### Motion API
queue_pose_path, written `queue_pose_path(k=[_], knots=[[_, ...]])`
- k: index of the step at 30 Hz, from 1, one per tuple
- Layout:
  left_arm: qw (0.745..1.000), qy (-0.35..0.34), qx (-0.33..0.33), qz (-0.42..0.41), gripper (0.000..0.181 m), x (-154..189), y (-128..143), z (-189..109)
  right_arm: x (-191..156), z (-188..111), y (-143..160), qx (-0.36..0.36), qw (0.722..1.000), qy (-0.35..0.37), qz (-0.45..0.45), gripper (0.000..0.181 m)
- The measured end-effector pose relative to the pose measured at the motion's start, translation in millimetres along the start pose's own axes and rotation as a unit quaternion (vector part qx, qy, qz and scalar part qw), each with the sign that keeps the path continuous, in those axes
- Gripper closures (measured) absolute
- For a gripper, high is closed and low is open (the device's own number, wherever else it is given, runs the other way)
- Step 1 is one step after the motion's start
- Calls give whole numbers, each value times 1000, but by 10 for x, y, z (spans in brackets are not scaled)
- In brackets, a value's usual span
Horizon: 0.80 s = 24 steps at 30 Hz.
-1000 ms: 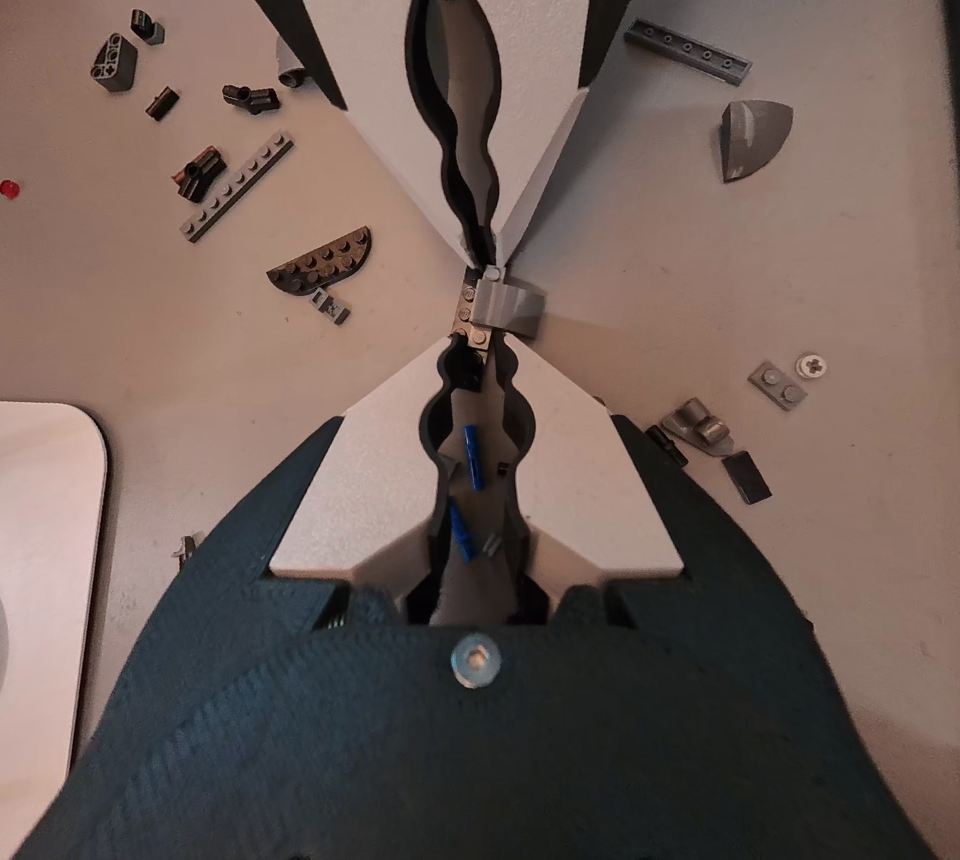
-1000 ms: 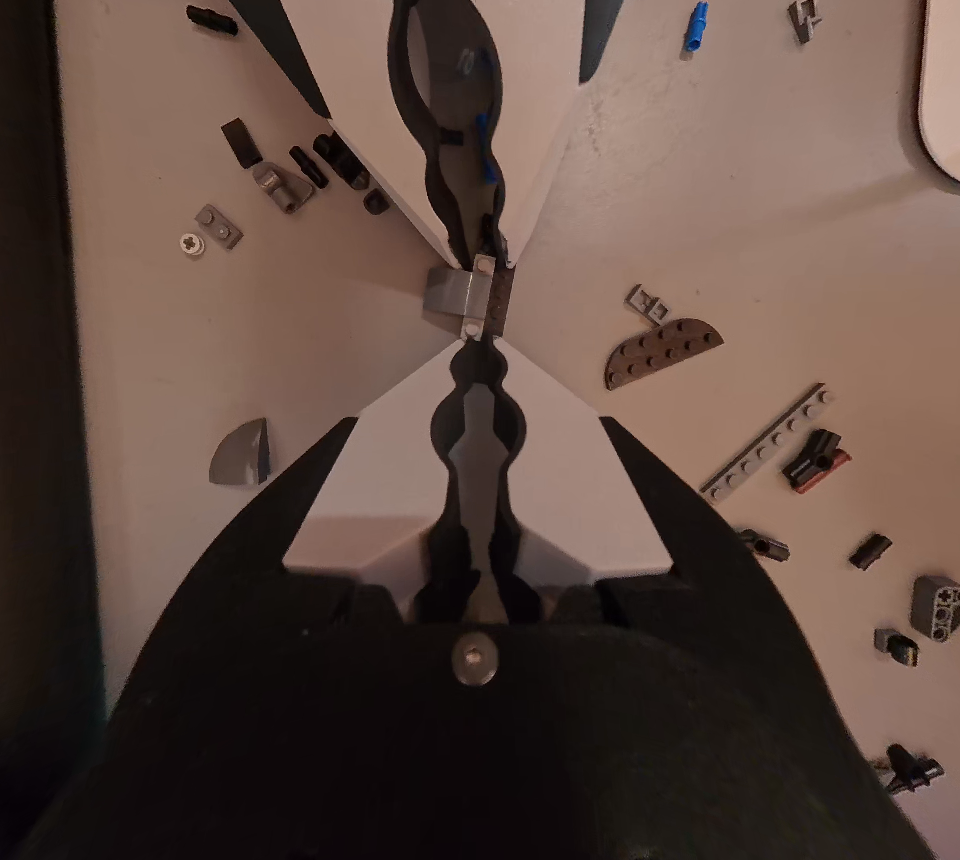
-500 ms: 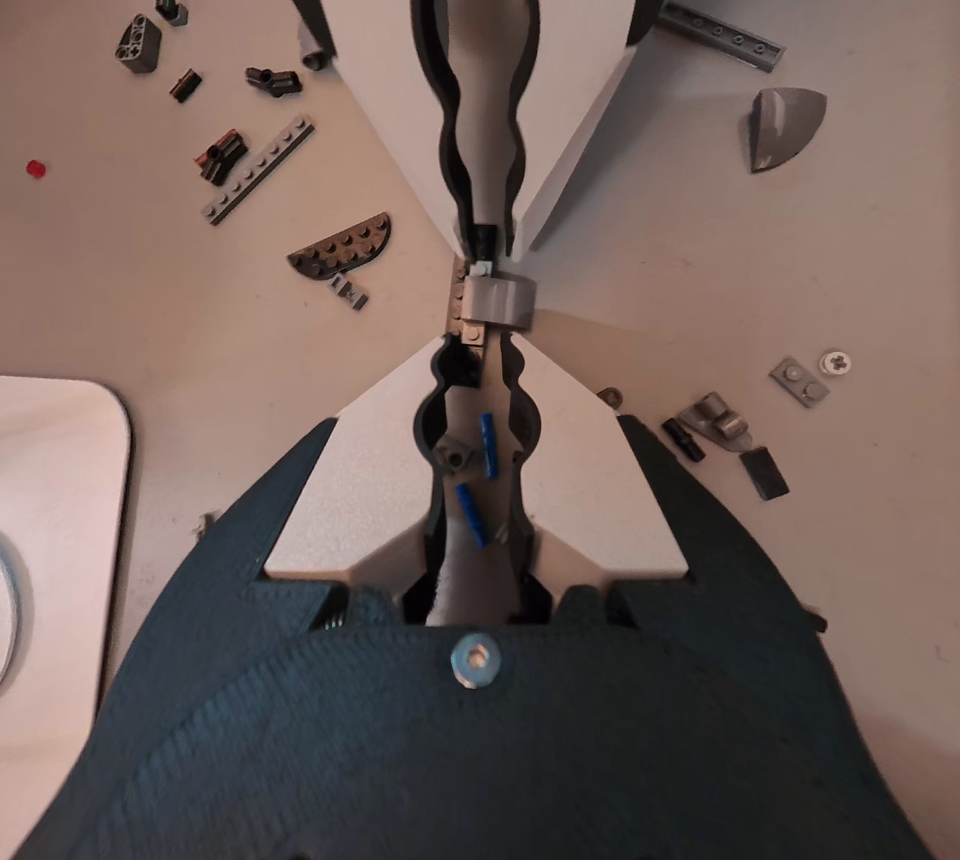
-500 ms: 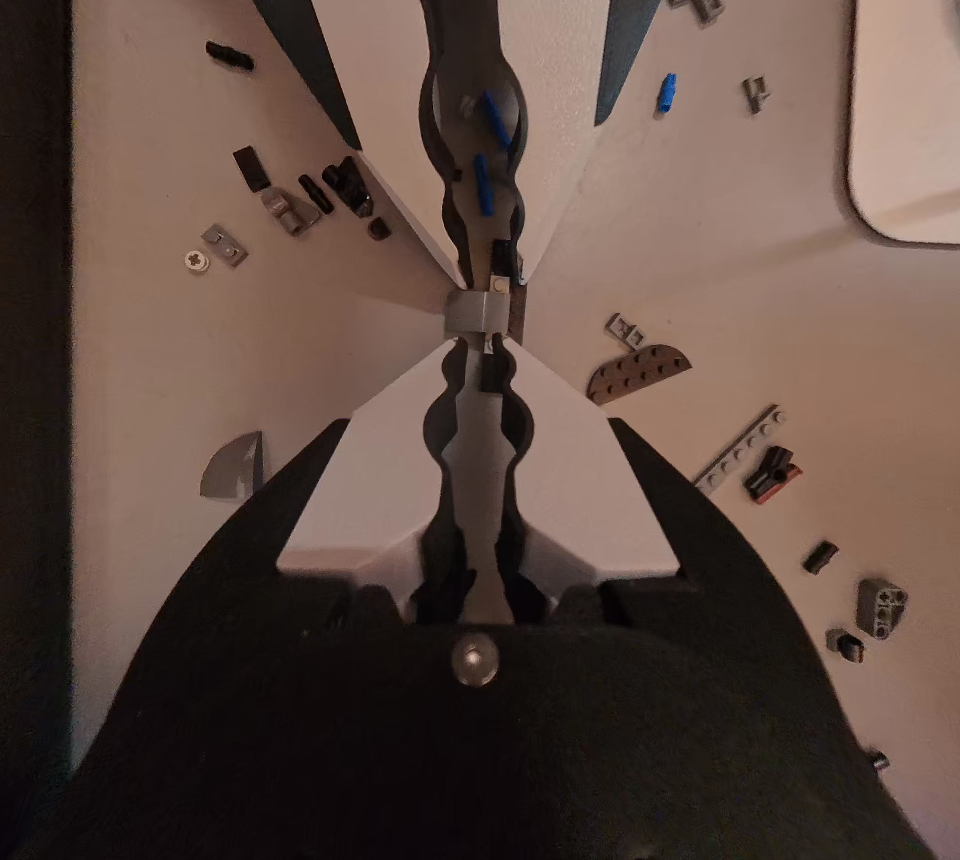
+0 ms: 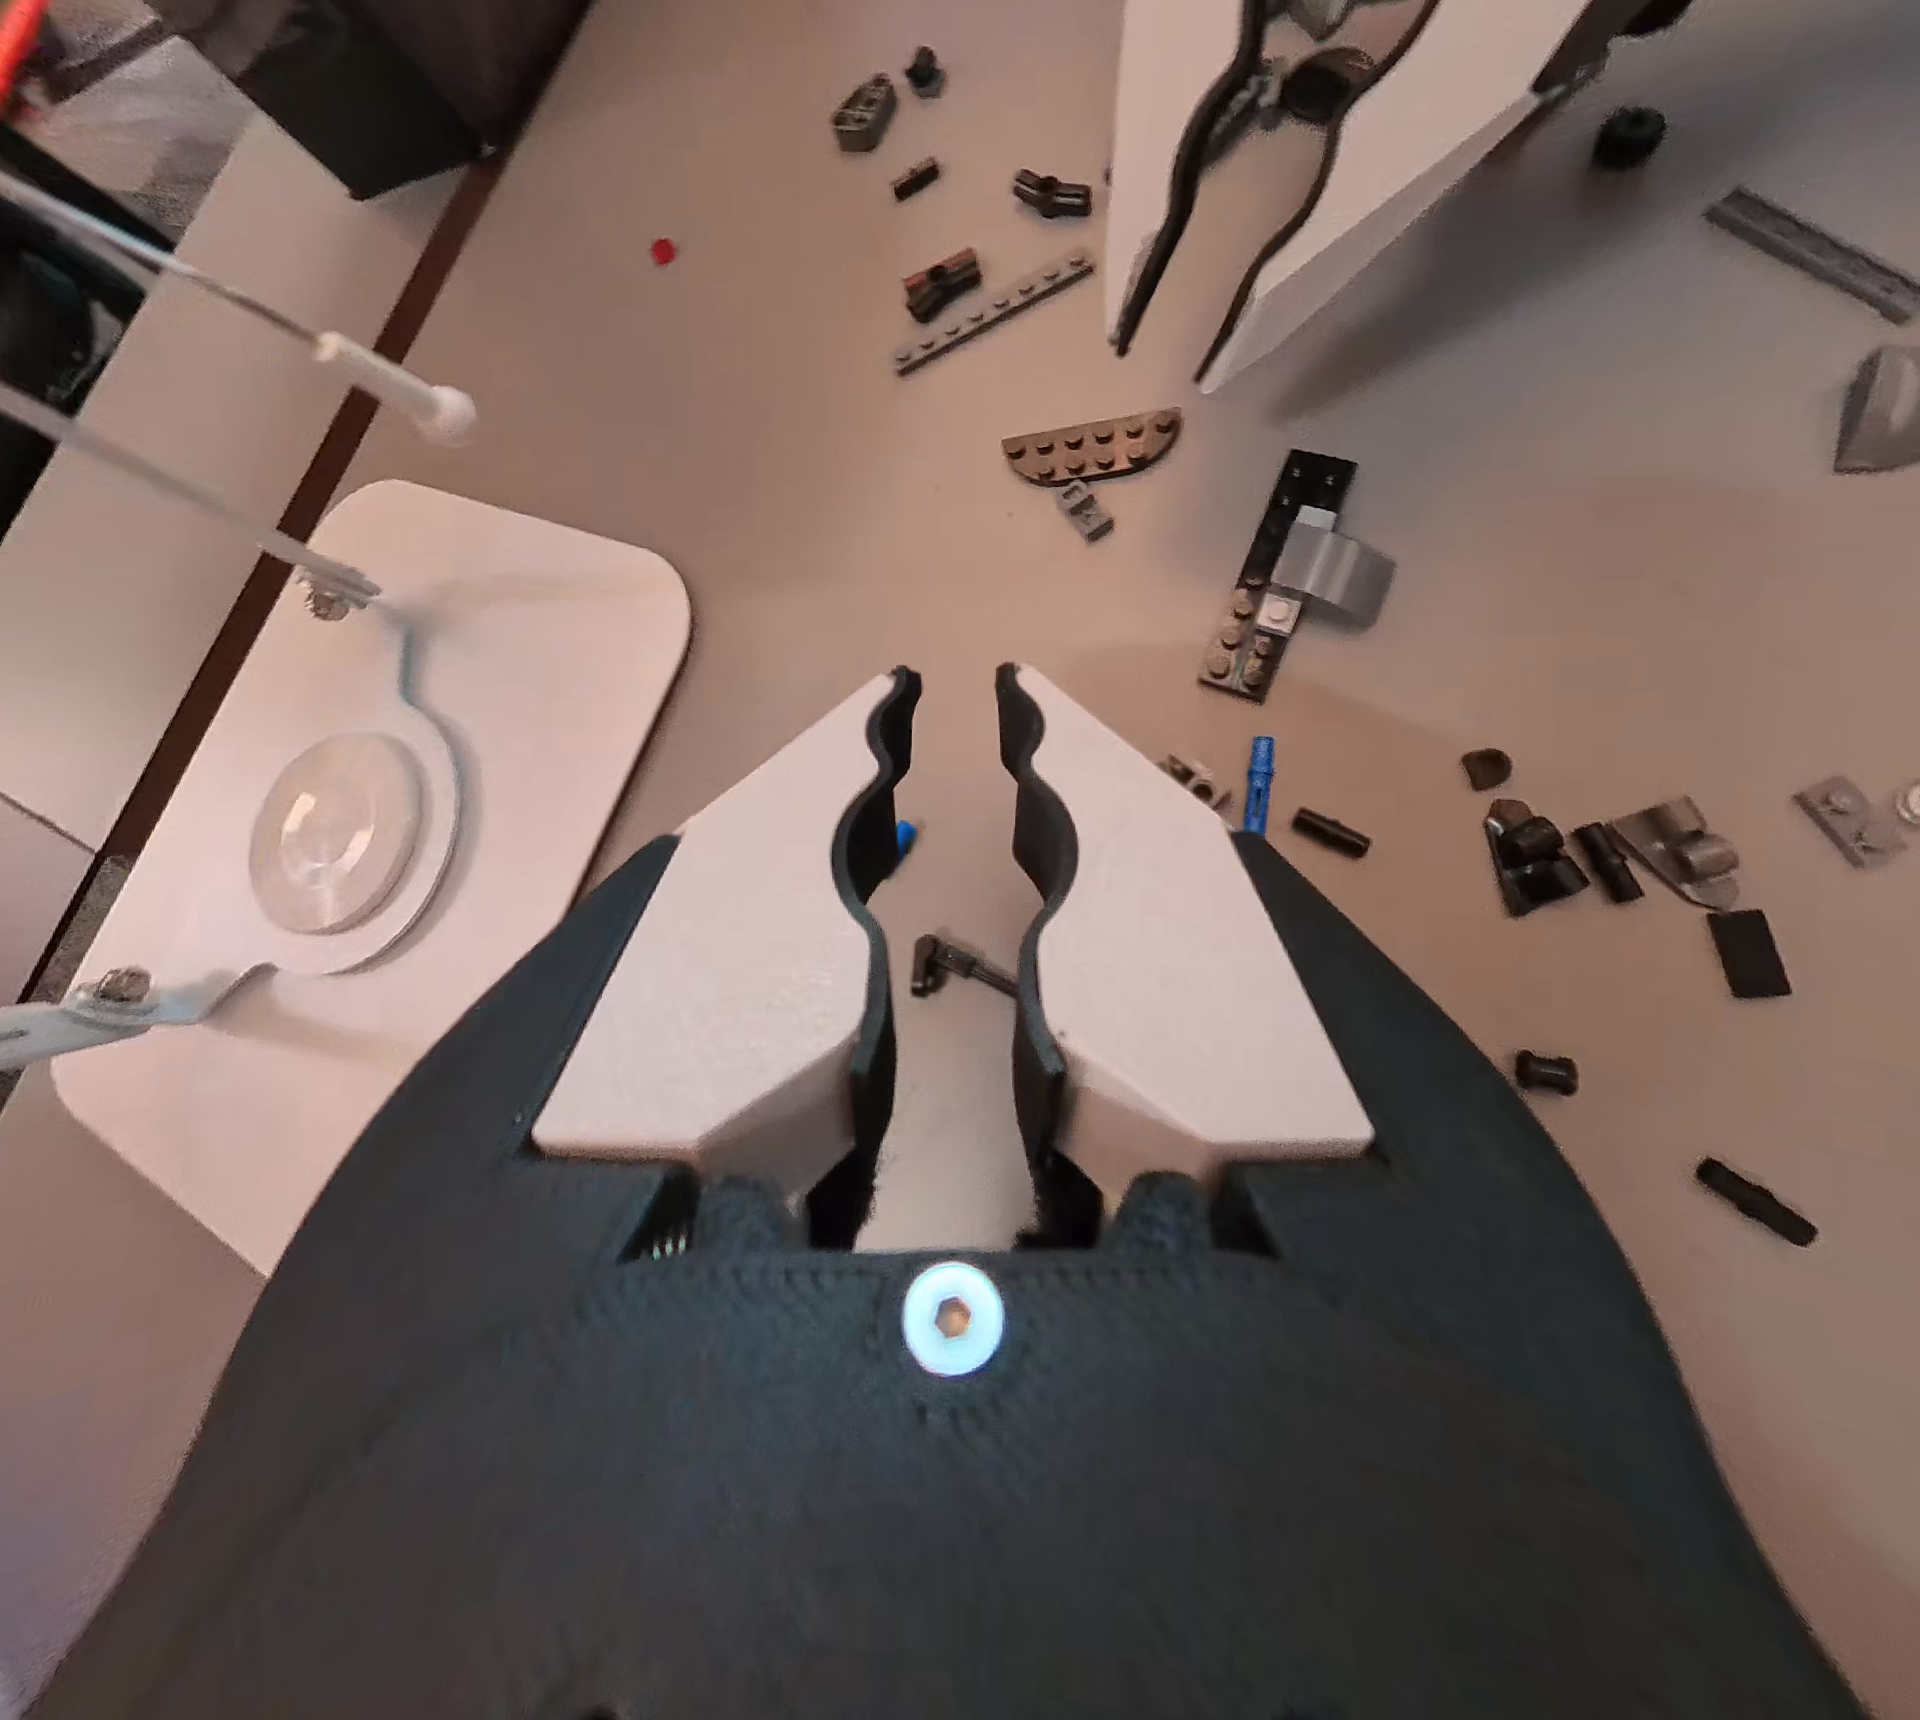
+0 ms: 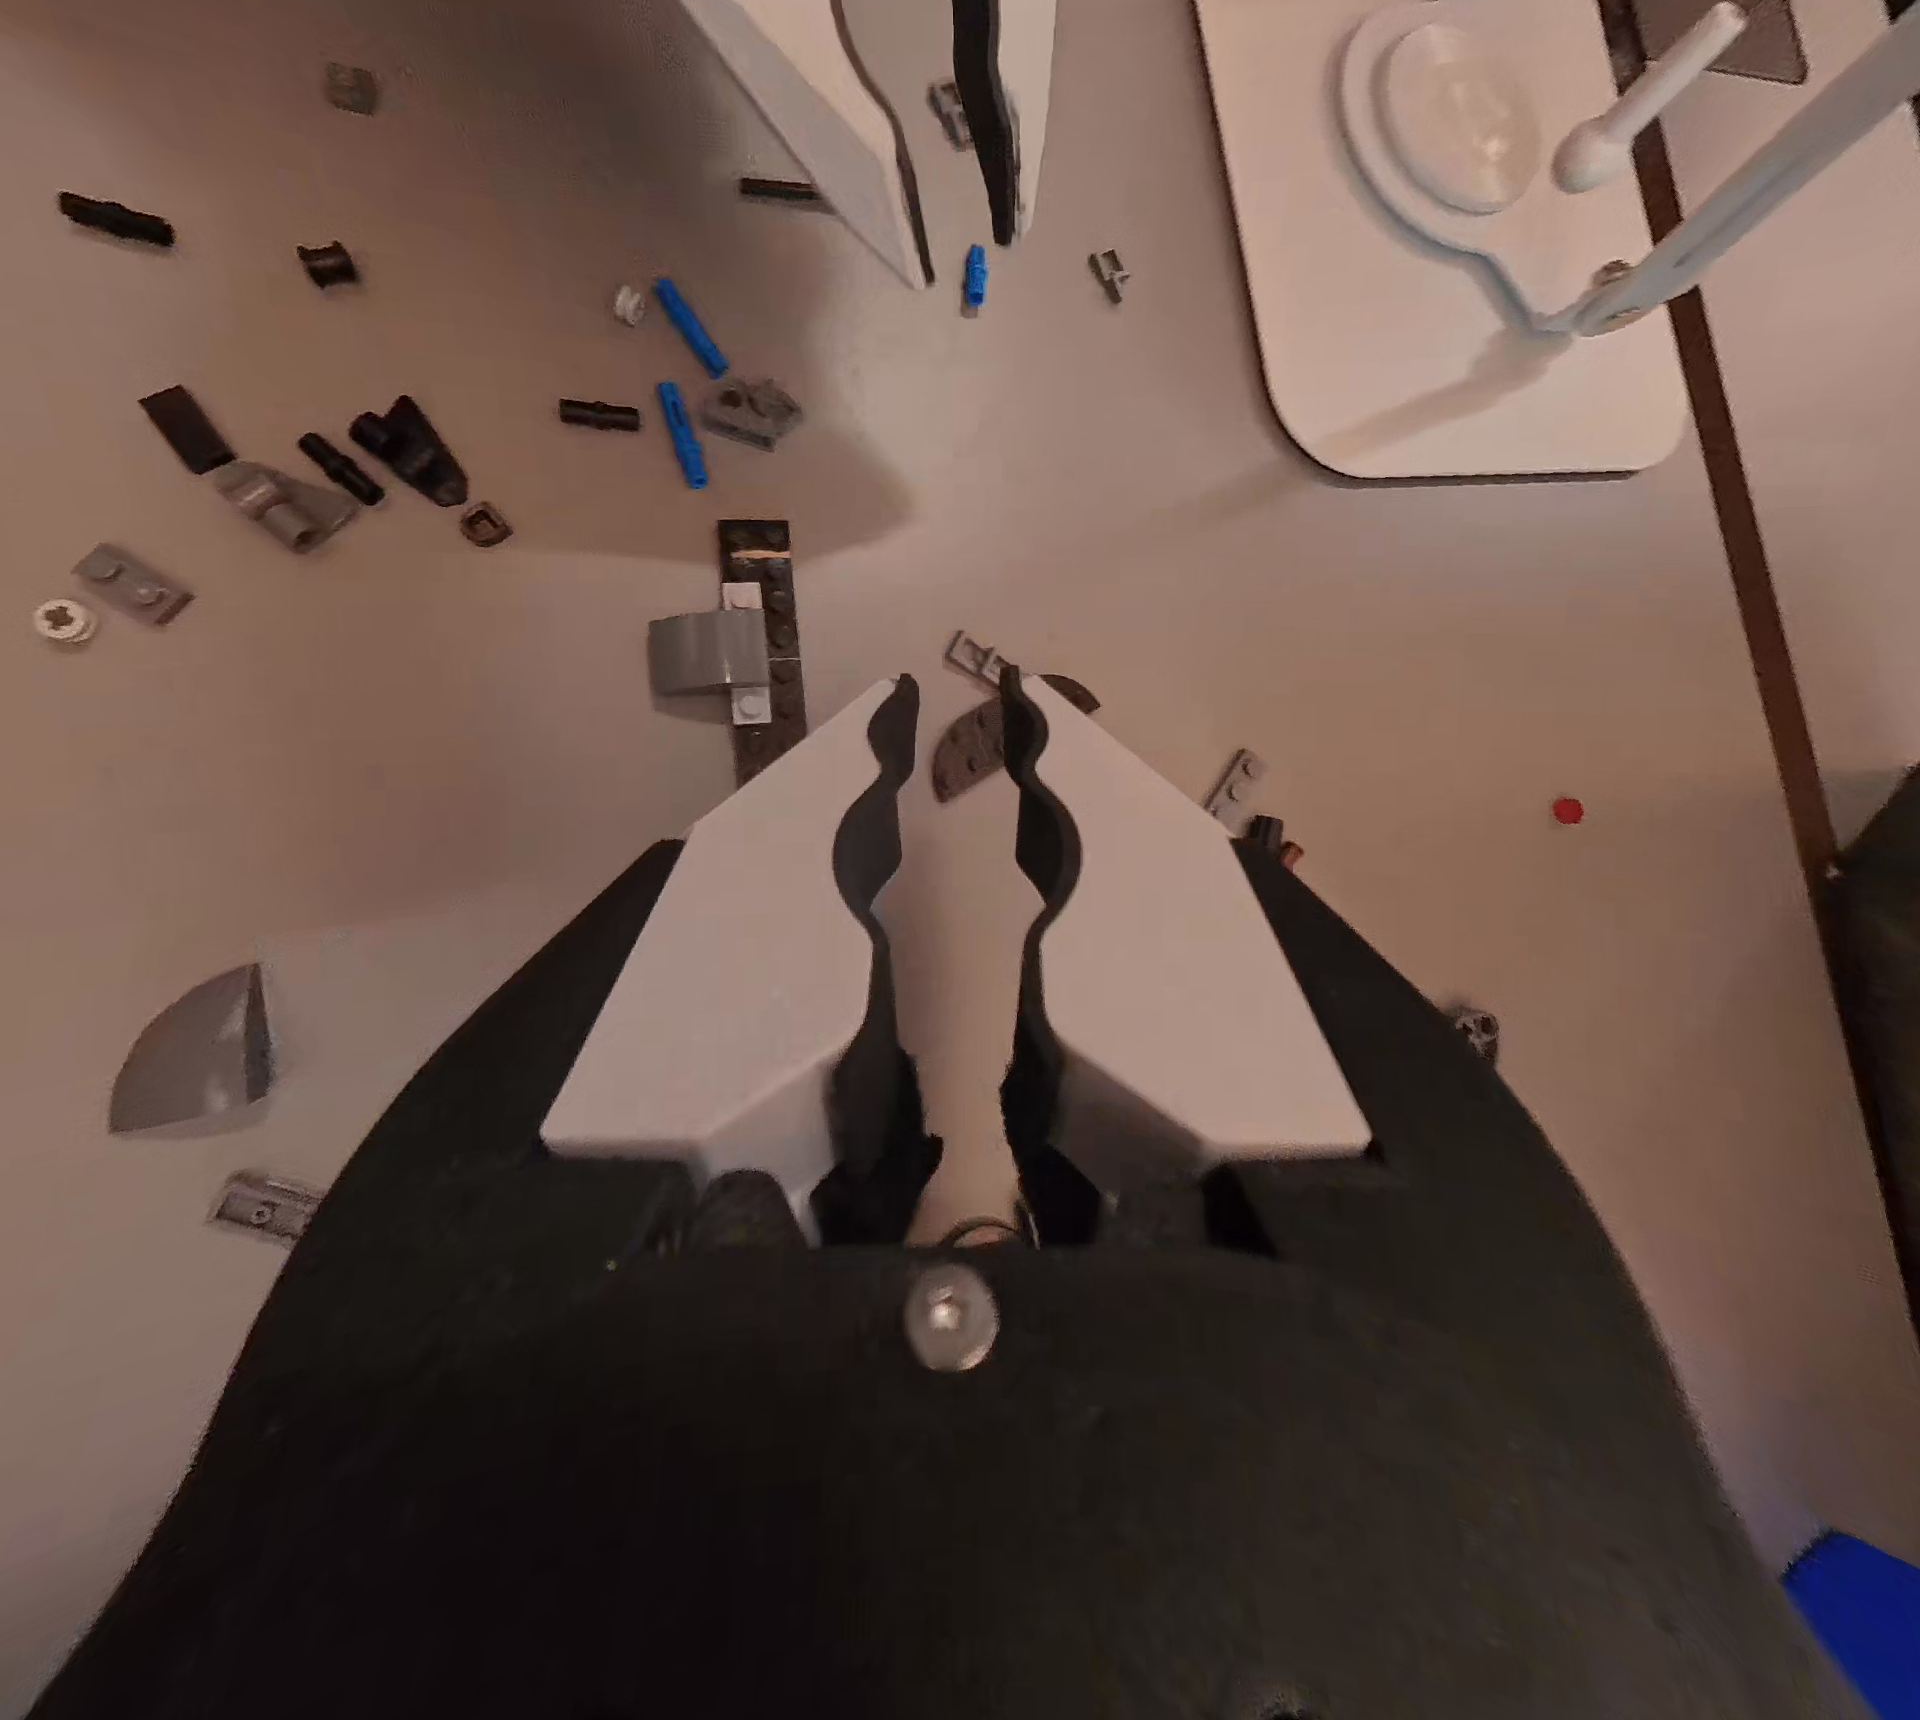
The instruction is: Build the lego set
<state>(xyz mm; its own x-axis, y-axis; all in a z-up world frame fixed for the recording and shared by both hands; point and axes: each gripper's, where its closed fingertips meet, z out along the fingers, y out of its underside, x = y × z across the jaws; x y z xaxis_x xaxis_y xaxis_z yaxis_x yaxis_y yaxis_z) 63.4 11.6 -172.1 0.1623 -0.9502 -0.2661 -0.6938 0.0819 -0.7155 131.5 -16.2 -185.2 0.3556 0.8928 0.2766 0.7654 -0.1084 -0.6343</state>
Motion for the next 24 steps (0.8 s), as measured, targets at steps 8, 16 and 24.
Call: queue_pose_path(k=[8,16,24], knots=[[1000,-20,-14,13,168,-6,10,63,100,-3,5,2,999,38,-9,167],[997,-75,9,11,164,-206,-82,-159,171,22,-14,3,997,69,-23,167],[974,-220,-56,6,152,-609,276,-1547,164,58,-27,0,996,83,-41,167]])
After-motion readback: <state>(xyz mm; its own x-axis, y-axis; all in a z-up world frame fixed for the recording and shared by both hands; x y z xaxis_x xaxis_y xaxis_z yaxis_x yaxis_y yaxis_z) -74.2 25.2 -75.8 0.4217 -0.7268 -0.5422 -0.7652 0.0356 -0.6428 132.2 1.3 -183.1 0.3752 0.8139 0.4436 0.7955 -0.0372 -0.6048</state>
